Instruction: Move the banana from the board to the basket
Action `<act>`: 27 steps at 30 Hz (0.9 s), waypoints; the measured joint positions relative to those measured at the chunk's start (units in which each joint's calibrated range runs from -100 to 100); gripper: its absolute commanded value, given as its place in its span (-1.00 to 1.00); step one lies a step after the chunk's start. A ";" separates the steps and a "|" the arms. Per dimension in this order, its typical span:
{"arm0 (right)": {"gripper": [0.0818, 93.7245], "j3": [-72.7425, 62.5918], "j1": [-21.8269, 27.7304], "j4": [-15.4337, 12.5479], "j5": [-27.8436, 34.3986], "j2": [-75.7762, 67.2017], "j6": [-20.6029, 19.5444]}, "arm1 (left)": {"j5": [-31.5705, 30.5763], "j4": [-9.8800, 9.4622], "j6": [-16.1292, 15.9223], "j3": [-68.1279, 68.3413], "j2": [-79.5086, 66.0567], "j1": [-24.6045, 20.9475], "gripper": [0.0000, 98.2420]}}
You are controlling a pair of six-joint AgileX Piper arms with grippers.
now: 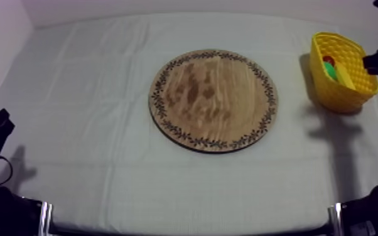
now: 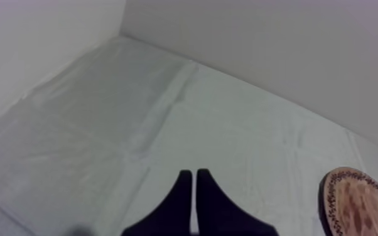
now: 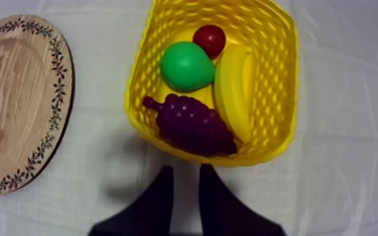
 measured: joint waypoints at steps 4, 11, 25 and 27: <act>-0.95 4.63 0.30 -1.15 -2.99 -4.32 0.72 | 0.00 0.00 0.00 0.00 0.00 0.00 -1.00; -0.98 12.79 0.96 -3.64 -7.12 -12.60 3.28 | 0.00 0.00 0.00 0.00 0.00 0.00 -1.00; -0.99 28.35 -1.16 -10.14 -7.50 -35.63 7.80 | 0.00 0.00 0.00 0.00 0.00 0.00 -1.00; -0.99 30.11 -1.35 -10.86 -6.66 -38.66 7.82 | 0.00 0.00 0.00 0.00 0.00 0.00 -1.00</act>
